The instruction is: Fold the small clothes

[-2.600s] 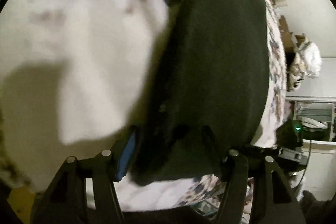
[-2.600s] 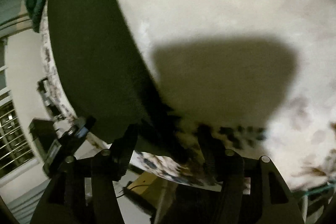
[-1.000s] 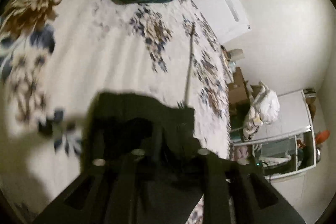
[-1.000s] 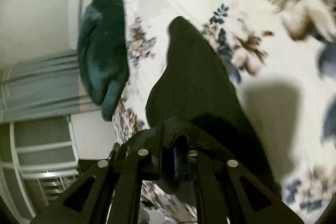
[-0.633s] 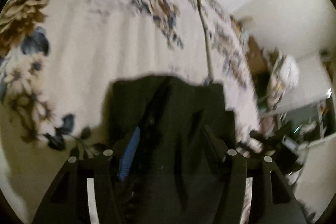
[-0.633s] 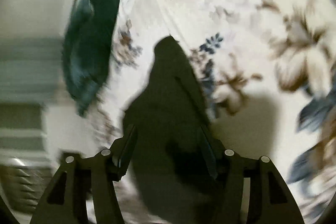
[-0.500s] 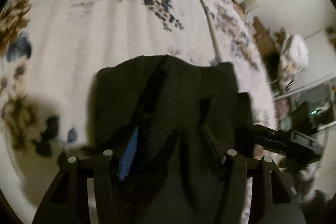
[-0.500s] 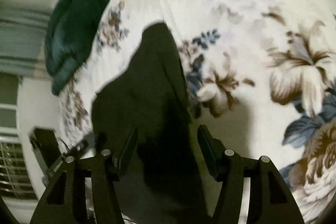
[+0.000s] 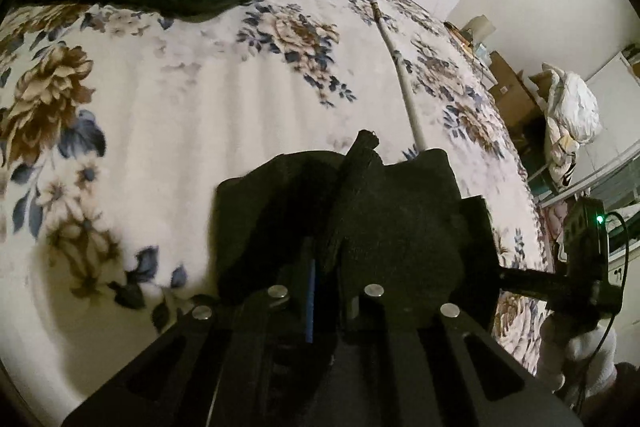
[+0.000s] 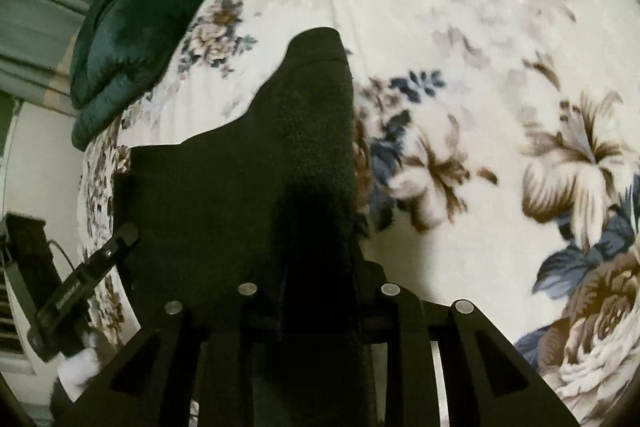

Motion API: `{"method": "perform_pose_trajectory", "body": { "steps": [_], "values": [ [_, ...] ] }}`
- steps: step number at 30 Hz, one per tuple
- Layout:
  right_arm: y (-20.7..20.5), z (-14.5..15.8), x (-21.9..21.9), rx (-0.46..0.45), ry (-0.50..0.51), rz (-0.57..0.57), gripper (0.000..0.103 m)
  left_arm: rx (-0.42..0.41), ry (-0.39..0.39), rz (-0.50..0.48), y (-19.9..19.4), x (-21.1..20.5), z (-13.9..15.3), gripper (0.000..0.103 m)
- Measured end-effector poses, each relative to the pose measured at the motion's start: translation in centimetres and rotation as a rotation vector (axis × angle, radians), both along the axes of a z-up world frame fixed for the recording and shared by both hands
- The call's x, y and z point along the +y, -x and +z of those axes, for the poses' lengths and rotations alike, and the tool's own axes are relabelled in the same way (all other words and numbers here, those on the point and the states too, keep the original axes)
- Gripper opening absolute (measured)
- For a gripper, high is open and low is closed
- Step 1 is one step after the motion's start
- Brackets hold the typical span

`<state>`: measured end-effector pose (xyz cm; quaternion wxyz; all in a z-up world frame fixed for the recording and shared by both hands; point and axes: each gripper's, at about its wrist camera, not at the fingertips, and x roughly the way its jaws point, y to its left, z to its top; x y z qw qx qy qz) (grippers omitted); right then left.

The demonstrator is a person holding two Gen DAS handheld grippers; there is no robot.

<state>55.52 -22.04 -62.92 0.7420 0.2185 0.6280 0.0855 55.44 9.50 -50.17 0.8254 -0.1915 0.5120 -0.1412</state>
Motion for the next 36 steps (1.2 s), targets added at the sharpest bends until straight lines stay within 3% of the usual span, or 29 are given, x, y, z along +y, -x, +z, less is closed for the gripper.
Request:
{"method": "perform_pose_trajectory", "body": {
  "steps": [5,7,9,12,15,19,21,28,33,36],
  "values": [
    [-0.1,-0.4,-0.2,0.002,-0.001,-0.006,0.028,0.056,0.066,-0.019,-1.4,-0.3,-1.6,0.010],
    [-0.2,-0.6,0.0,-0.001,0.013,-0.001,0.029,0.087,0.073,-0.033,-2.0,-0.7,-2.1,0.030],
    [-0.3,-0.7,0.1,-0.009,0.021,-0.001,0.029,0.087,0.056,-0.047,-2.5,-1.4,-2.4,0.032],
    [-0.4,-0.6,0.3,-0.024,0.045,0.001,0.030,0.072,0.006,-0.063,-2.9,-2.5,-2.7,0.029],
    [-0.3,-0.4,0.7,-0.040,0.071,0.007,0.029,0.040,-0.055,-0.065,-2.7,-2.9,-2.3,0.006],
    [0.4,0.7,0.6,-0.091,0.094,-0.003,0.010,-0.013,-0.057,-0.032,-1.3,-1.9,-0.4,0.005],
    [0.8,1.6,0.7,-0.113,0.113,-0.002,0.007,-0.037,-0.044,-0.013,-0.8,-1.4,0.7,0.005],
    [-0.2,2.0,1.6,-0.095,0.109,0.045,0.007,-0.011,-0.051,0.017,-1.3,-0.8,0.2,0.005],
    [0.0,4.4,2.1,-0.205,0.134,0.034,0.007,-0.036,-0.011,0.046,-2.1,0.0,1.4,0.005],
    [-1.8,4.8,2.0,-0.213,0.111,0.007,0.007,-0.019,0.014,0.060,-4.5,0.7,1.0,0.005]
  ]
}}
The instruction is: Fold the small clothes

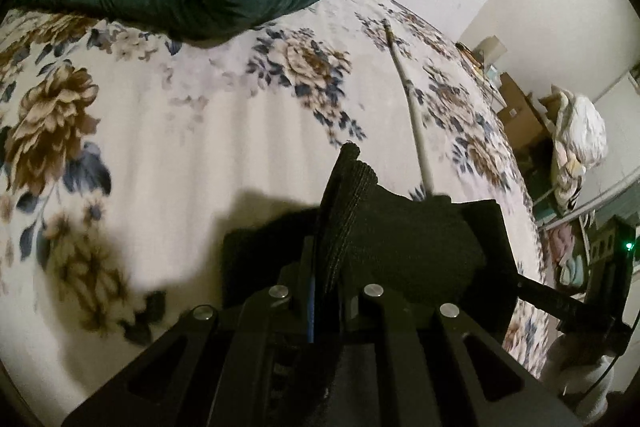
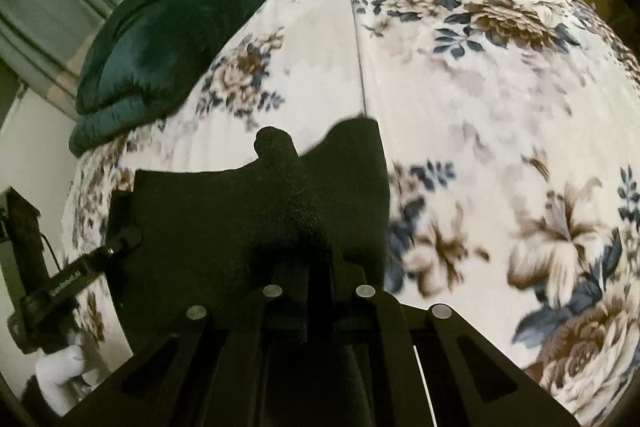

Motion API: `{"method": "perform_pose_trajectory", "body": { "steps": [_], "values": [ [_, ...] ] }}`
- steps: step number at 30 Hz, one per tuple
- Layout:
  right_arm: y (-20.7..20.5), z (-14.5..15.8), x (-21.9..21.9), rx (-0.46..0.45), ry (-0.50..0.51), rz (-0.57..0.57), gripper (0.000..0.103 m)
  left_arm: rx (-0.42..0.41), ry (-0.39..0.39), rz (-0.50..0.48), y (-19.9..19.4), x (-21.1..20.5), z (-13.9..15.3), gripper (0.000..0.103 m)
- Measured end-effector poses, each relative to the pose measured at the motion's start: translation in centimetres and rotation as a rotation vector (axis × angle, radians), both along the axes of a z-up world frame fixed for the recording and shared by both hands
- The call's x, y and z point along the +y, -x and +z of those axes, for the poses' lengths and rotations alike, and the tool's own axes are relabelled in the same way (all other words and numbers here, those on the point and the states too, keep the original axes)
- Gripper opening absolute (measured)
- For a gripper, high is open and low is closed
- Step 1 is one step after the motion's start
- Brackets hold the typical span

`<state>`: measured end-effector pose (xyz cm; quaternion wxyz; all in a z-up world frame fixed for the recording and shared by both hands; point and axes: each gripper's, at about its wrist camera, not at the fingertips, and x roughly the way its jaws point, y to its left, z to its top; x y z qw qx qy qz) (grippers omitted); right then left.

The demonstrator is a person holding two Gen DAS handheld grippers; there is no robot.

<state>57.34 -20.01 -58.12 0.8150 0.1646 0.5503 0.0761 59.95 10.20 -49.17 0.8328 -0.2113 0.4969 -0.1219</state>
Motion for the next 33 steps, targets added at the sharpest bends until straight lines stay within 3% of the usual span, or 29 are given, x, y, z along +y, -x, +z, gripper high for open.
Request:
{"method": "perform_pose_trajectory", "body": {
  "steps": [2,5,8,9,10,11,13,14,16,17,19,22,27,30,33],
  "values": [
    [-1.7,-0.5,-0.1,0.020,-0.018,-0.025,0.007,0.043,0.029,-0.013,-2.0,0.2,-1.2,0.006],
    [-5.2,-3.6,-0.3,0.156,-0.025,-0.043,0.007,0.174,0.086,-0.029,-4.7,0.8,-4.5,0.010],
    [-6.4,-5.5,-1.3,0.233,0.001,-0.063,0.012,0.230,0.086,-0.031,-4.7,1.6,-5.9,0.024],
    [-6.5,-5.5,-1.7,0.227,0.007,-0.060,0.018,0.224,0.096,-0.031,-4.3,2.0,-5.7,0.025],
    [-6.4,-5.3,-2.0,0.222,0.011,-0.059,0.033,0.216,0.105,-0.025,-3.8,2.5,-5.5,0.027],
    [-6.2,-5.1,-2.3,0.217,0.020,-0.062,0.038,0.211,0.113,-0.015,-3.3,3.0,-5.3,0.030],
    [-5.6,-4.6,-3.2,0.215,0.013,-0.064,0.042,0.197,0.132,0.013,-1.8,4.1,-4.7,0.048],
    [-5.2,-4.5,-3.5,0.227,-0.006,-0.061,0.047,0.173,0.162,0.022,-0.7,4.7,-4.3,0.051],
    [-4.2,-4.4,-4.3,0.267,-0.068,-0.037,0.065,0.119,0.273,0.011,1.3,5.4,-3.5,0.066],
    [-3.6,-4.4,-4.7,0.277,-0.110,-0.026,0.069,0.102,0.310,0.019,2.8,5.8,-3.1,0.069],
    [-2.0,-4.2,-5.5,0.315,-0.182,0.006,0.083,0.079,0.362,0.042,5.4,6.3,-2.6,0.071],
    [0.7,-4.0,-6.7,0.366,-0.239,0.028,0.093,0.099,0.400,0.102,9.9,6.8,-2.2,0.071],
    [4.5,-3.9,-8.5,0.461,-0.304,0.047,0.100,0.168,0.458,0.186,17.7,6.5,-2.8,0.071],
    [5.2,-3.9,-9.2,0.478,-0.324,0.067,0.101,0.252,0.529,0.241,21.6,4.9,-5.0,0.071],
    [4.2,-4.6,-9.3,0.479,-0.324,0.091,0.101,0.325,0.604,0.292,23.1,2.7,-8.1,0.071]
  ]
}}
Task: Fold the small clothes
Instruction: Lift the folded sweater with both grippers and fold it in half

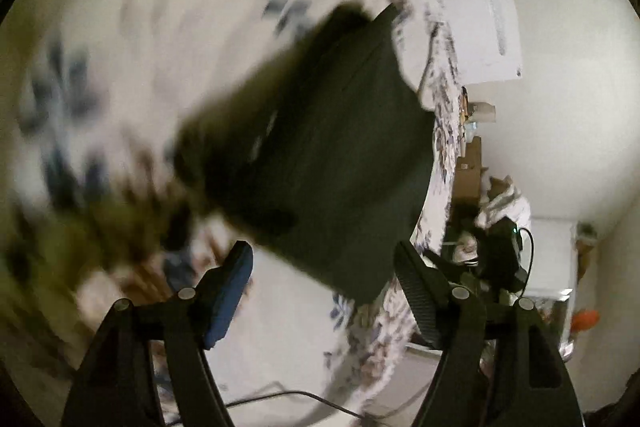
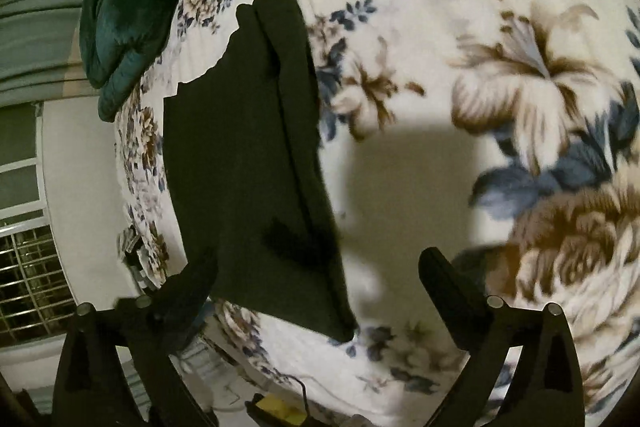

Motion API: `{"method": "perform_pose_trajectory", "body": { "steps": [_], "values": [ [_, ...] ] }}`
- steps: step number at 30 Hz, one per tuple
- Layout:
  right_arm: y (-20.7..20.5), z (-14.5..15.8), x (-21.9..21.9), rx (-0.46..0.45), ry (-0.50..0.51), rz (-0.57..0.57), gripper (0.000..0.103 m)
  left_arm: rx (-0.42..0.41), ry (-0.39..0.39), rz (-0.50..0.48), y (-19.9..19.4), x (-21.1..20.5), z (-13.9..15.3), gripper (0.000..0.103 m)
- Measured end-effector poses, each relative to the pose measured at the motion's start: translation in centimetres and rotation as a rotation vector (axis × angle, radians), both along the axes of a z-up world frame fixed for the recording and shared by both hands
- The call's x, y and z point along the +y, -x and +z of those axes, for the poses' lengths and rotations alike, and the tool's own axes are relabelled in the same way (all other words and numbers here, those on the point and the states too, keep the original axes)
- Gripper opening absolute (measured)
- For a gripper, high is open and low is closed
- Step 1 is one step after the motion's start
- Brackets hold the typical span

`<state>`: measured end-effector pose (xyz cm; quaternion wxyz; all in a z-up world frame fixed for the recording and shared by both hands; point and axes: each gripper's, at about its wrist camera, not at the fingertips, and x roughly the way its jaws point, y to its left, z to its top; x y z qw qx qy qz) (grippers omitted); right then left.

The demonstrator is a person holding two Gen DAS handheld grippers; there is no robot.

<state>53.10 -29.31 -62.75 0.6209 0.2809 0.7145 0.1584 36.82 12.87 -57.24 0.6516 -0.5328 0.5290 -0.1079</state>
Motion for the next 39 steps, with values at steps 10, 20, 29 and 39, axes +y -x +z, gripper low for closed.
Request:
{"method": "perform_pose_trajectory", "body": {
  "steps": [10,20,29,39],
  "values": [
    [-11.2,-6.0,3.6,-0.025,-0.077,0.044,0.101,-0.050,0.037,0.188,-3.0,-4.6,-4.4,0.071],
    [-15.7,-8.1,7.6,-0.048,-0.045,0.073,0.048,-0.078,-0.047,0.367,-4.4,-3.1,-2.2,0.028],
    [-8.9,-4.2,4.8,-0.039,-0.069,-0.032,0.013,-0.167,-0.199,0.032,-11.3,2.2,3.8,0.022],
    [12.0,-1.3,4.4,0.054,-0.059,-0.401,0.012,-0.125,-0.263,-0.451,-17.2,0.1,3.7,0.023]
  ]
}}
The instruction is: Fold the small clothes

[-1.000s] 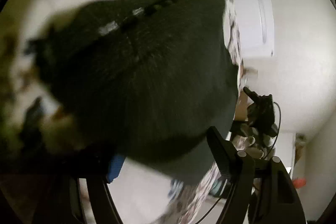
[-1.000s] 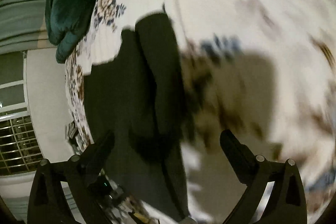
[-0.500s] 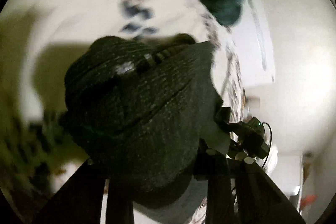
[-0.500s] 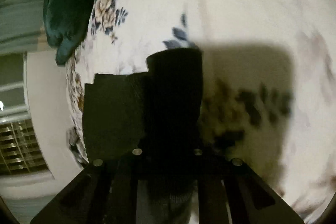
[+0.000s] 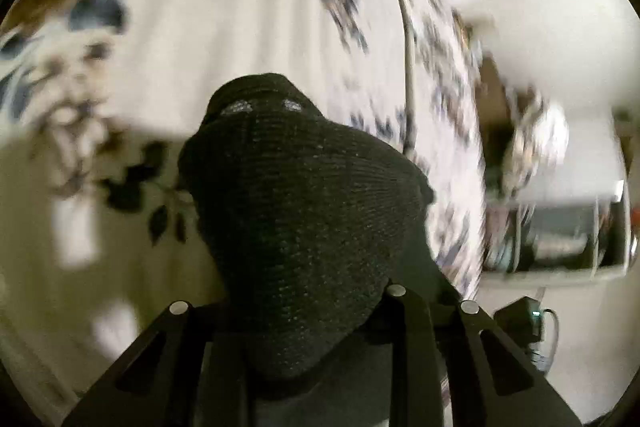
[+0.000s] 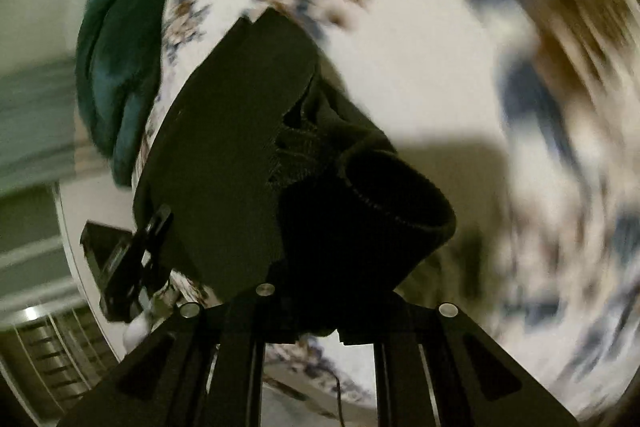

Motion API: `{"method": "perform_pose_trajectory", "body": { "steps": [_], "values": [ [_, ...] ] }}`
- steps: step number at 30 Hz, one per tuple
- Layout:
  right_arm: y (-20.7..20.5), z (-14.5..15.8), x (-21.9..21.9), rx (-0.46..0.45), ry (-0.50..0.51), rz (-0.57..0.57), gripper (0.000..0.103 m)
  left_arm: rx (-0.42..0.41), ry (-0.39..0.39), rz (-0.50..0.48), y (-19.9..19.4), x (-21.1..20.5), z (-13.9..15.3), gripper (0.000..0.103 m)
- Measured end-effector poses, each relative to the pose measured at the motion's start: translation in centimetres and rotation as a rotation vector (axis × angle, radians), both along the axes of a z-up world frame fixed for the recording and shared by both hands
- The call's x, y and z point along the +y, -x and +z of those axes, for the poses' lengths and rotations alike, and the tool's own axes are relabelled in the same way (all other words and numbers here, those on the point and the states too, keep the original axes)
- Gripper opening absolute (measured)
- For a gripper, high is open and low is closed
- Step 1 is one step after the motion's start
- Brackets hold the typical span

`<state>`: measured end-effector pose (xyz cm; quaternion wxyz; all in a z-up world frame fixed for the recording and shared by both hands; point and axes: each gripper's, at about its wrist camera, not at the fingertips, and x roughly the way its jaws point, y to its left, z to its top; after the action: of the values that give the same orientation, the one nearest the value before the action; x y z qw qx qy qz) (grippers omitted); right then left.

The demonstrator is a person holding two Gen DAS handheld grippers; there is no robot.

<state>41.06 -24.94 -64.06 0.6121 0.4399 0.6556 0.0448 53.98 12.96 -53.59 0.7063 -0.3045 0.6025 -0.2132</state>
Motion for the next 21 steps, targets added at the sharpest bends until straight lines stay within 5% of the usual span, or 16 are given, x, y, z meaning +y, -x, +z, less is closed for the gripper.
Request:
{"method": "perform_pose_trajectory", "body": {
  "steps": [6,8,12,16,21],
  "values": [
    [4.4,-3.6,-0.6,0.080,0.010,-0.086,0.014,0.052,-0.026,-0.037,0.0,-1.1,-3.6,0.045],
    [3.8,-4.0,-0.7,0.097,0.006,-0.054,0.027,0.046,-0.007,0.007,0.1,-0.3,-3.0,0.057],
    [3.4,-1.5,-1.7,0.068,0.089,0.033,0.061,0.015,0.015,0.100,1.2,1.9,-0.7,0.058],
    [3.8,1.9,-3.2,0.049,0.158,0.111,0.066,-0.075,-0.121,0.182,5.2,3.2,3.7,0.060],
    [2.8,5.4,-4.9,0.046,0.252,0.210,0.069,-0.074,-0.251,0.248,10.5,2.6,6.0,0.065]
  ]
}}
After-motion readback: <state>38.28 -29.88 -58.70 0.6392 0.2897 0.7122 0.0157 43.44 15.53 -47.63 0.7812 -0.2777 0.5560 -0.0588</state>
